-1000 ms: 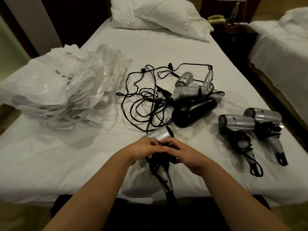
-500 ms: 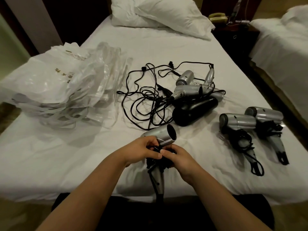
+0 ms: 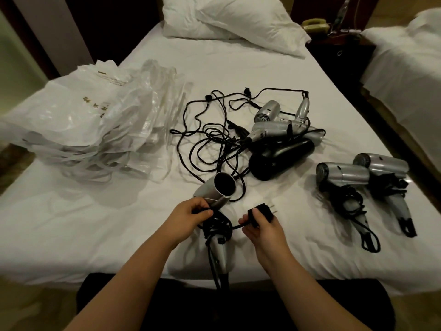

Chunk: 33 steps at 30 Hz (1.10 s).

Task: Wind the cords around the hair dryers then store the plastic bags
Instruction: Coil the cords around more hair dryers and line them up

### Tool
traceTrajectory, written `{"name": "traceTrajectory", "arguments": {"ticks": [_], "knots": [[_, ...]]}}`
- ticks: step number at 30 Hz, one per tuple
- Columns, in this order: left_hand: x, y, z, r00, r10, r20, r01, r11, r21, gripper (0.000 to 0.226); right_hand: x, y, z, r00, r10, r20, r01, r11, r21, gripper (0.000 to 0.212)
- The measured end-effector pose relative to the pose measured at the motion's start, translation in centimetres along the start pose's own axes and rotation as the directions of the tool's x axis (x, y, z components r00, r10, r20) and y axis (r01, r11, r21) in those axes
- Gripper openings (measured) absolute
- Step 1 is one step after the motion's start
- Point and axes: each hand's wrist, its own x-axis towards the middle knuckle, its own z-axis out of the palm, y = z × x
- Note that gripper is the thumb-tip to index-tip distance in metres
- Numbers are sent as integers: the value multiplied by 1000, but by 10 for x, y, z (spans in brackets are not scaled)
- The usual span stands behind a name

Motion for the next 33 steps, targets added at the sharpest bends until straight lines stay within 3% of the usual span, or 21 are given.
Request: {"name": "traceTrajectory", "arguments": {"ticks": [6,7,9,11,12,17,20,24,27,30,33], "knots": [[-3,-9,8,991,109,-76,-101,989,104,25,13,5,6,969,68,-239,-76,997,-25,22],[-3,-7,10,988,126,-89,-115,986,118,23,13,5,7,962,32,-272,-55,995,-77,23],[-2,-4,13,981,144,-128,-129,984,120,19,11,4,8,948,-142,-285,28,929,-370,26],[1,-2,15,976,147,-158,-133,986,98,18,8,2,6,929,-307,-205,121,778,-617,31],[2,-2,15,976,141,-168,-128,988,86,18,8,1,6,925,-336,-175,155,756,-636,31],[1,0,23,975,149,-162,-124,980,154,19,14,-3,13,973,-204,-112,157,931,-330,33],[0,-2,28,959,176,-223,-119,961,248,7,23,0,11,988,-138,-63,110,941,-321,29],[3,-5,26,952,100,-288,-18,962,274,24,16,-7,8,974,-226,27,223,928,-298,22],[6,-4,28,956,53,-287,23,967,253,30,6,-11,10,917,-343,202,397,826,-400,33],[10,4,30,963,20,-269,40,975,217,32,-1,-12,15,801,-368,472,595,577,-559,52],[12,16,26,964,-174,-202,147,979,-141,33,-3,-17,17,763,-300,572,641,467,-609,63]]}}
